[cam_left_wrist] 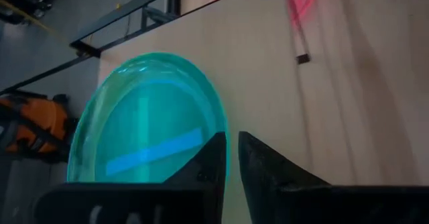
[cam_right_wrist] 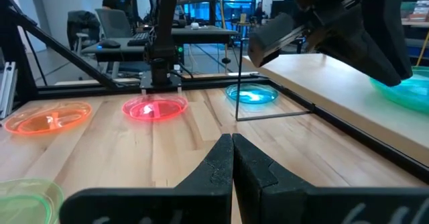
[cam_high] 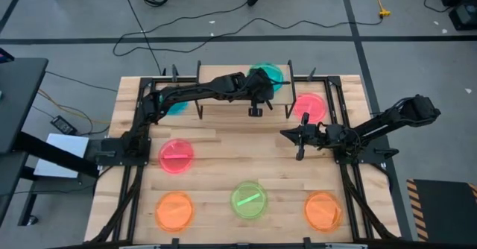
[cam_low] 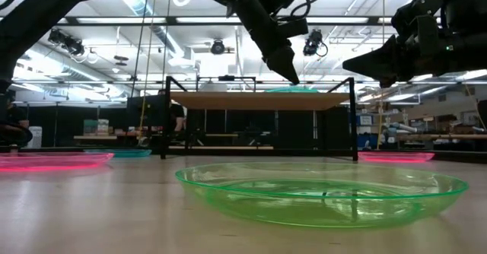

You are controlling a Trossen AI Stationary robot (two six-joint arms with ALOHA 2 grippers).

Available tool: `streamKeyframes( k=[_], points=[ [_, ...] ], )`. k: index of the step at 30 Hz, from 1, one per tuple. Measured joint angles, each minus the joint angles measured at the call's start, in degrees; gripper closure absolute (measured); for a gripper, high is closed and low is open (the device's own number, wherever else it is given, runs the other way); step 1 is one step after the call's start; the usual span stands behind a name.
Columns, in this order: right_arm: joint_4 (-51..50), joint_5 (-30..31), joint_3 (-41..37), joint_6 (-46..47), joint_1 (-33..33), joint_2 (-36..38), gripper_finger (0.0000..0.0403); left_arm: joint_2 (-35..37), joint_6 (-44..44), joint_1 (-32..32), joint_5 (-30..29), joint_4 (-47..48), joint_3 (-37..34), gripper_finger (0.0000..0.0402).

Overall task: Place and stack plates onto a shelf
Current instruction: Stack the bottom blue plate on top of the green plate on the shelf, then stack the green plate on top of the blue plate on the shelf

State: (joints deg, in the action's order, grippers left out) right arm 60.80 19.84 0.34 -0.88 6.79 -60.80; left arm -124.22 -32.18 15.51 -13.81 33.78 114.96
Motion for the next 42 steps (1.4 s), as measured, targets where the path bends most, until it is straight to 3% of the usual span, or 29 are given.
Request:
streamKeyframes(
  k=[8, 14, 19, 22, 32, 37, 42],
  points=[
    [-0.04, 0.00, 0.00, 0.30, 0.00, 0.00, 0.0395, 2.42, 0.07, -0.45, -3.24, 0.40, -0.02, 0.0334],
    [0.38, 0.00, 0.00, -0.64, 0.00, 0.00, 0.0395, 4.68, 5.07, -1.19, 6.07, 1.72, -0.02, 0.0389],
    [1.77, -0.67, 0.00, -1.34, 0.00, 0.02, 0.0395, 5.29, 6.70, -4.49, 6.12, -3.31, -2.80, 0.0396],
    [1.75, -2.21, 0.00, -2.38, 0.00, 0.02, 0.0395, 7.54, 9.13, -6.59, 5.45, -11.60, -10.58, 0.0397],
    [-1.22, -3.59, 1.22, -0.88, 0.04, 0.01, 0.0395, 21.88, 17.59, -15.85, -4.21, -48.98, -48.03, 0.0396],
    [-16.53, -4.04, 9.24, -0.78, 2.04, -0.07, 0.0395, 26.37, 18.84, -21.46, -9.60, -66.09, -63.43, 0.0395],
    [-33.08, -2.14, 19.91, -0.89, 6.10, -2.36, 0.0395, 29.08, 21.49, -25.51, -15.19, -78.28, -74.36, 0.0395]
  ],
)
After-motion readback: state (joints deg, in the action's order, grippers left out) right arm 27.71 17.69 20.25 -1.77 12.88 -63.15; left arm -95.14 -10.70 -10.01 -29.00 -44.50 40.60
